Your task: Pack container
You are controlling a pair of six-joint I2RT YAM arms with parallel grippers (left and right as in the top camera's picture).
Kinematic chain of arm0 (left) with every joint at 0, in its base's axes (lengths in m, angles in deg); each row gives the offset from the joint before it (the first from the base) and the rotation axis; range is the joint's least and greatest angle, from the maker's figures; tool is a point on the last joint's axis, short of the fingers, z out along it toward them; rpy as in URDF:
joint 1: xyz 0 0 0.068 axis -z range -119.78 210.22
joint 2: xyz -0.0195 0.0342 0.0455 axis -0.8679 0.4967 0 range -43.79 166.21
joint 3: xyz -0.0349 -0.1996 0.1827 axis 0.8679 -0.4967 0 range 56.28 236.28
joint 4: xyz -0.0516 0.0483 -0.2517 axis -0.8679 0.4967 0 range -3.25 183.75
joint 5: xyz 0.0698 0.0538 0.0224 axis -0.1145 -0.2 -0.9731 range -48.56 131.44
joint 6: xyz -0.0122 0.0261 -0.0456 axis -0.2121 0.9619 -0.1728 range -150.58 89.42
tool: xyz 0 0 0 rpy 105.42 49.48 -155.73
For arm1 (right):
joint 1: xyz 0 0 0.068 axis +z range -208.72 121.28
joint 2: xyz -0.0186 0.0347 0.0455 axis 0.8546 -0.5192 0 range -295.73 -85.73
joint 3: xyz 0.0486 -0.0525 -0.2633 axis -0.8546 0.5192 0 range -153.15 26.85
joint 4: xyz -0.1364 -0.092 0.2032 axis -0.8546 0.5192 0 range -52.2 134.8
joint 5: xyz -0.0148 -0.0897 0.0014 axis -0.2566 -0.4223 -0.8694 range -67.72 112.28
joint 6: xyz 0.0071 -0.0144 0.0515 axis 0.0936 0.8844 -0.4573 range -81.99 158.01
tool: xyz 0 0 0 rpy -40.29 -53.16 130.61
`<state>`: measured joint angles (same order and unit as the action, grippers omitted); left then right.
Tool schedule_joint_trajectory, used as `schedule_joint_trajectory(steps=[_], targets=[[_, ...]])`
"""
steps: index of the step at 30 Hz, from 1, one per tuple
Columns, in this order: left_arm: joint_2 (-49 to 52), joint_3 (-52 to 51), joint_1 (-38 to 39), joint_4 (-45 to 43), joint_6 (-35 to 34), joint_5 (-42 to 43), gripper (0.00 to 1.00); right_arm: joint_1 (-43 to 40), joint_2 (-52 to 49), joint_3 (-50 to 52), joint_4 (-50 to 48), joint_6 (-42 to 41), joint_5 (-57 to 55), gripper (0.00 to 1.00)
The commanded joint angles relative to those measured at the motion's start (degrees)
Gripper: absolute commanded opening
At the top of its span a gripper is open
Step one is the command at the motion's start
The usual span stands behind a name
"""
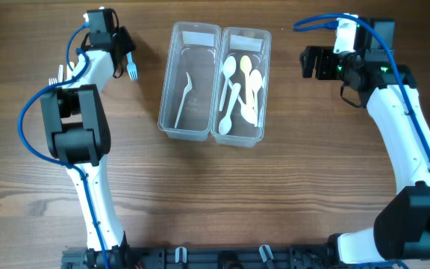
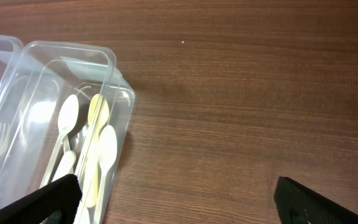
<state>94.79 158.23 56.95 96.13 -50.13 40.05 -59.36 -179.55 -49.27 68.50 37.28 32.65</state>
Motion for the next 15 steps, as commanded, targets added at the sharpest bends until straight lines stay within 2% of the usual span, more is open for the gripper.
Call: schedule_joint_trajectory(steps=[1, 4, 11, 13, 15], targets=[[1.1, 0.1, 0.5, 0.4, 4.7, 2.4, 0.5, 0.0, 0.7, -0.1, -0.2, 0.7, -0.5, 1.0], [1.4, 0.1, 0.5, 1.7, 7.4, 2.4, 0.53, 0.0, 0.7, -0.1, -0.2, 0.6, -0.5, 1.0], [4.7, 0.1, 0.8, 5.2, 7.6, 2.4, 0.59, 0.0, 0.7, -0.1, -0.2, 0.6, -0.5, 1.0], [4.9, 0.1, 1.2, 5.3, 8.1, 2.4, 0.49, 0.0, 0.7, -0.1, -0.2, 0.6, -0.5, 1.0], [4.9, 0.1, 2.0, 5.3, 10.8, 2.0, 0.27, 0.0, 0.7, -0.1, -0.2, 0.6, -0.5, 1.0]])
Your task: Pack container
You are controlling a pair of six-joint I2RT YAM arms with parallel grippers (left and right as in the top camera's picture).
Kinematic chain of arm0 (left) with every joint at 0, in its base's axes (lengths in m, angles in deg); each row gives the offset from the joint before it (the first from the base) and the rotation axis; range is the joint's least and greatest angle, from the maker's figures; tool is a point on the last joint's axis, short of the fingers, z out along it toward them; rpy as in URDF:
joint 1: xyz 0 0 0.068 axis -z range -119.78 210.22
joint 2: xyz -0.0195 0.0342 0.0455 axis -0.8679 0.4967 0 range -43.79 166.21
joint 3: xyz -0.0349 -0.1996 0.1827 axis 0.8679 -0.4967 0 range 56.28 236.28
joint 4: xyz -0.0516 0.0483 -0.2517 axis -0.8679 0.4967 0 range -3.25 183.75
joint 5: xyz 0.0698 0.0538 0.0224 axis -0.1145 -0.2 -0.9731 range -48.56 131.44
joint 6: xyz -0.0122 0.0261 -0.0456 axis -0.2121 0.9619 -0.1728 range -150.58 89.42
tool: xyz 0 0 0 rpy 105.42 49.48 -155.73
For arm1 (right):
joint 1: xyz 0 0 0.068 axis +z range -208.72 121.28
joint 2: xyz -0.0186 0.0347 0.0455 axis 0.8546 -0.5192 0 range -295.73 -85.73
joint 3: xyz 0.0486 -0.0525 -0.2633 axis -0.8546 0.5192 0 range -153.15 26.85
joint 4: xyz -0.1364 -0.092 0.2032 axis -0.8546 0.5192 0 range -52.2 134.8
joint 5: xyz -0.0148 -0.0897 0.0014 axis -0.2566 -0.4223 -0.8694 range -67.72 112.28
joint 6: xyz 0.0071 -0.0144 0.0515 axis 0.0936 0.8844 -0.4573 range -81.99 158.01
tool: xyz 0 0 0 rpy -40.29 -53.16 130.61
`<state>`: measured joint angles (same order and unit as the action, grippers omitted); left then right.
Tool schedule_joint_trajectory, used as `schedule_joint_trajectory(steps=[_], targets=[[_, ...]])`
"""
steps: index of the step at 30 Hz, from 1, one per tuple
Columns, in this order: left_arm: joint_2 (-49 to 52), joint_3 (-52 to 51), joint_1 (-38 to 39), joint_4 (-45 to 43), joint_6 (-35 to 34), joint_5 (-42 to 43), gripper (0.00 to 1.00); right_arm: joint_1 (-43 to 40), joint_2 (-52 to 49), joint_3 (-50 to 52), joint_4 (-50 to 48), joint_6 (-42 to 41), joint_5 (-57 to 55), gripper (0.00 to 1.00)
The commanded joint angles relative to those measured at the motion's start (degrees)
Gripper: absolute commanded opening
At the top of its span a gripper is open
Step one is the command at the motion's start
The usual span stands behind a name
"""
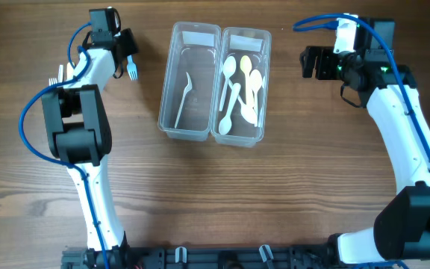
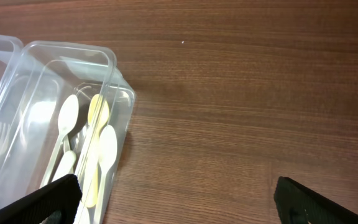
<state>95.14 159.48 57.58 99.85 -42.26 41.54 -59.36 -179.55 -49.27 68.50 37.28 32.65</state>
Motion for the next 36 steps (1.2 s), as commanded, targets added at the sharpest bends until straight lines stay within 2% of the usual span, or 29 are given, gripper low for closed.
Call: schedule_joint_trajectory(steps=[1, 3, 6, 9, 15, 17, 18, 22, 28, 34, 36], targets=[[4.6, -1.2, 1.8, 1.8, 4.2, 0.0, 0.25, 0.0, 0.7, -0.1, -0.2, 0.6, -0.5, 1.0], [4.6, -1.2, 2.6, 2.9, 5.5, -2.4, 0.33, 0.0, 0.7, -0.1, -0.2, 0.6, -0.5, 1.0], [4.6, -1.2, 3.6, 4.4, 5.5, -4.2, 0.33, 0.0, 0.7, -0.1, -0.2, 0.6, -0.5, 1.0], [4.5, -1.2, 4.0, 7.2, 5.5, -4.2, 0.25, 0.0, 0.7, -0.1, -0.2, 0.6, -0.5, 1.0], [4.5, -1.2, 4.1, 16.9, 5.2, -4.3, 0.2, 0.0, 0.7, -0.1, -0.2, 0.6, -0.5, 1.0], [4.5, -1.2, 4.1, 20.5, 5.2, -4.2, 0.16, 0.0, 0.7, -0.1, -0.2, 0.6, -0.5, 1.0], [4.5, -1.2, 4.1, 22.8, 5.2, -4.2, 0.09, 0.0, 0.7, -0.1, -0.2, 0.6, -0.5, 1.0], [4.5, -1.2, 4.1, 30.2, 2.0, -4.2, 0.04, 0.0, 0.7, -0.1, -0.2, 0.6, -0.5, 1.0], [4.5, -1.2, 4.2, 40.3, -0.8, -2.1, 0.04, 0.0, 0.7, -0.1, -0.2, 0.6, -0.5, 1.0], [4.5, -1.2, 4.2, 50.2, -1.0, 5.5, 0.04, 0.0, 0.7, -0.1, -0.2, 0.6, -0.5, 1.0], [4.5, -1.2, 4.2, 50.6, -1.0, 5.5, 0.09, 0.0, 0.7, -0.1, -0.2, 0.6, -0.5, 1.0]])
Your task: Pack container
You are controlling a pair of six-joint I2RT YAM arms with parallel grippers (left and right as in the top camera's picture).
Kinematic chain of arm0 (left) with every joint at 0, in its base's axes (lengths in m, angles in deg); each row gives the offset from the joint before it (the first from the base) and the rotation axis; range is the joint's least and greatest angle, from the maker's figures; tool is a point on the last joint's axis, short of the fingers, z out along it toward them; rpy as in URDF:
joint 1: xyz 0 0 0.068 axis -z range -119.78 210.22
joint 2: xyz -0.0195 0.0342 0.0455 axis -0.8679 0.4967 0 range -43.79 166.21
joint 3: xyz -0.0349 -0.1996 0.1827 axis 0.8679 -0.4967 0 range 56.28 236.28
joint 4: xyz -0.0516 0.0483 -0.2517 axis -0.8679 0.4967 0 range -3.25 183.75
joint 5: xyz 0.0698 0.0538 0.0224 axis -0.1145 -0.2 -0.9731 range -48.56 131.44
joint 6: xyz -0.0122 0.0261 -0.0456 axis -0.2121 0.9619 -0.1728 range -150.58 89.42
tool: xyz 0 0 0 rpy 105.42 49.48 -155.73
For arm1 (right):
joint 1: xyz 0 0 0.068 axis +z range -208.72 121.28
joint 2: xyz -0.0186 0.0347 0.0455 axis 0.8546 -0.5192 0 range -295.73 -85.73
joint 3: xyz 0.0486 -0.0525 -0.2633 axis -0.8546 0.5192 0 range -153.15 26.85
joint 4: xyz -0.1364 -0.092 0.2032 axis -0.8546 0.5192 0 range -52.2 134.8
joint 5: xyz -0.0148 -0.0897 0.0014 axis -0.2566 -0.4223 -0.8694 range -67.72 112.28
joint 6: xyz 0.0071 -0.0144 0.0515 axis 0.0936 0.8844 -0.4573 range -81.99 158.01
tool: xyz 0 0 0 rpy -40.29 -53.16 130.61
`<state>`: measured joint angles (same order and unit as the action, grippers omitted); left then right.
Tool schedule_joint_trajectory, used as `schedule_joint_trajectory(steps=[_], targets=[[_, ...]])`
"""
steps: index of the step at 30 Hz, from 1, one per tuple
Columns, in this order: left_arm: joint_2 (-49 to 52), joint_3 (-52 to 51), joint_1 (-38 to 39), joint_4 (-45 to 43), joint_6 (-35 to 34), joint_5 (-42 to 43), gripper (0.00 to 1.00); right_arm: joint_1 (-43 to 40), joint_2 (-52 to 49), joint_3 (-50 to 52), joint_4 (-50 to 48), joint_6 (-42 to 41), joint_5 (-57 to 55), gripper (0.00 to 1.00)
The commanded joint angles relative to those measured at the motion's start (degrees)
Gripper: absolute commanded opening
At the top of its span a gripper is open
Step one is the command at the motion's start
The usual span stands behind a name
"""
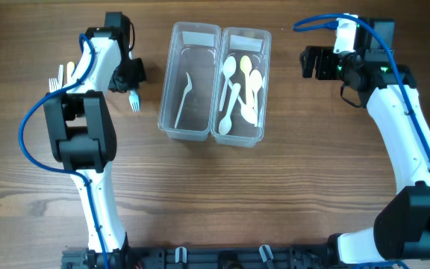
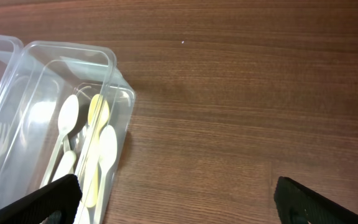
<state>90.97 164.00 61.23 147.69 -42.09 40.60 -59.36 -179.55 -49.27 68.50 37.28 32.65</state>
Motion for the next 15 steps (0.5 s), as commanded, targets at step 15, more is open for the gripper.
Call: schedule_joint_trajectory(steps=[15], targets=[[-2.3, -3.6, -1.2, -6.5, -1.1, 6.4, 0.53, 0.0, 0.7, -0.1, -0.2, 0.6, -0.5, 1.0]])
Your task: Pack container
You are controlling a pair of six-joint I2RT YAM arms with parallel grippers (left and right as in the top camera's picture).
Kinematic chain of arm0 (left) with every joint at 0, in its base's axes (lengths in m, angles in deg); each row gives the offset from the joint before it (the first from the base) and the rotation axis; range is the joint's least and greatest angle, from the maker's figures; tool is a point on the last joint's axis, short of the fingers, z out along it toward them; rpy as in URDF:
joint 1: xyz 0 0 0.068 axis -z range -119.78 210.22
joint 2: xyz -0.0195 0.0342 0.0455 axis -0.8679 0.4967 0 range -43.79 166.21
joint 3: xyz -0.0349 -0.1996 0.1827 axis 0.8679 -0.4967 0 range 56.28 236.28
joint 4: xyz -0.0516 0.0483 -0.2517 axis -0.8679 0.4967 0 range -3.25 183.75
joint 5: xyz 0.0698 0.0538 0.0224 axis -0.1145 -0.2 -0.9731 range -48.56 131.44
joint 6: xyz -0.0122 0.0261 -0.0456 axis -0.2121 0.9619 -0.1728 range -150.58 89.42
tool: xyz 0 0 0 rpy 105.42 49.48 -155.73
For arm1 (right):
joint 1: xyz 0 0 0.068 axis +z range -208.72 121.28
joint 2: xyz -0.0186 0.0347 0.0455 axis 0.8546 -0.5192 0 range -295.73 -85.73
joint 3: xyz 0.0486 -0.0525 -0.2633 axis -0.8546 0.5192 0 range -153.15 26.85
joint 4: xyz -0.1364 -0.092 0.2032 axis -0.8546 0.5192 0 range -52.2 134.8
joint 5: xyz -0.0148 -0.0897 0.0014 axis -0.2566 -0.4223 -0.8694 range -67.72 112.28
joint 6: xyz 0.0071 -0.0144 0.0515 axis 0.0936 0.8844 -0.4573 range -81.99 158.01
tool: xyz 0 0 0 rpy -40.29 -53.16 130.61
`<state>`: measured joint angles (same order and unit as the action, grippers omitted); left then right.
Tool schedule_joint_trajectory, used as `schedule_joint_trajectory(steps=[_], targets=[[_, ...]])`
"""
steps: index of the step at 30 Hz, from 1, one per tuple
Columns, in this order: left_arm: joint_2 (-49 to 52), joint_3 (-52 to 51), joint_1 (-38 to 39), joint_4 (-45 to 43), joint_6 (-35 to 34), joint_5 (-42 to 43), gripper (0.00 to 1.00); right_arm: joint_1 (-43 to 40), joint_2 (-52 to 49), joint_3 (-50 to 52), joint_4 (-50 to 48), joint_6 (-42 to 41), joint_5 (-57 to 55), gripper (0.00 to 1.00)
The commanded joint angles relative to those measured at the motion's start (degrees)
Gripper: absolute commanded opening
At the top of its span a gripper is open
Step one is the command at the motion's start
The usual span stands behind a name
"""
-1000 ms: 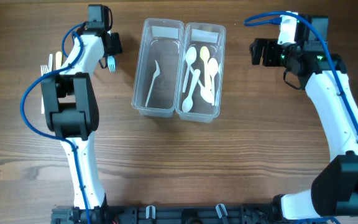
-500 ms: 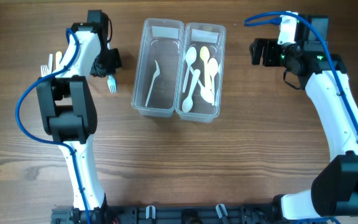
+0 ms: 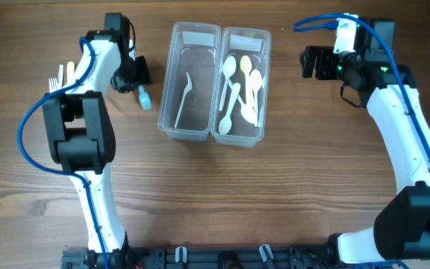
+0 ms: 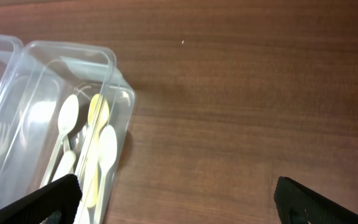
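Observation:
Two clear plastic containers stand side by side at the table's middle. The left container (image 3: pixel 172 112) holds one white fork (image 3: pixel 184 94). In the right container (image 3: pixel 263 90) lie several white and yellowish spoons (image 3: pixel 239 88), which the right wrist view shows too, spoons (image 4: pixel 98 146). My left gripper (image 3: pixel 134 81) hangs just left of the left container, shut on a light blue fork (image 3: pixel 145 98) that points down to the right. My right gripper (image 3: pixel 310 62) stands open right of the containers; in its wrist view the right gripper (image 4: pixel 176 200) has only bare wood between its fingers.
A few white forks (image 3: pixel 57 75) lie on the wood at the far left, beside the left arm. The wooden table (image 3: pixel 275 194) runs wide in front of the containers and under the right gripper.
The blue fork in my left gripper has shifted a little to the right, closer to the left container, and now tilts to the right. The right arm has not moved.
My left gripper held the blue fork at the table's far left back, well away from the containers. It was then nearer the front beside the left container, fork hanging down. Now the fork tilts toward that container. The right gripper stayed open throughout.

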<state>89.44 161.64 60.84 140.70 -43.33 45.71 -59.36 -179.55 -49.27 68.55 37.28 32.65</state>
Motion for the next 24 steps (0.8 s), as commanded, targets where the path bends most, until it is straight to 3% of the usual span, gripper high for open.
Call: schedule_joint_trajectory(steps=[1, 9, 17, 24], targets=[[-2.0, -1.0, -0.8, 0.5, 0.1, 1.3, 0.53, 0.0, 0.7, -0.1, -0.2, 0.6, -0.5, 1.0], [-5.9, -1.1, -0.8, -4.2, -1.2, 1.2, 0.58, 0.0, 0.7, -0.1, -0.2, 0.6, -0.5, 1.0], [-5.9, -1.1, -0.7, -12.5, -6.3, -1.6, 0.56, 0.0, 0.7, -0.1, -0.2, 0.6, -0.5, 1.0], [-5.1, -1.1, -0.7, -12.8, -10.3, -5.2, 0.52, 0.0, 0.7, -0.1, -0.2, 0.7, -0.5, 1.0]])
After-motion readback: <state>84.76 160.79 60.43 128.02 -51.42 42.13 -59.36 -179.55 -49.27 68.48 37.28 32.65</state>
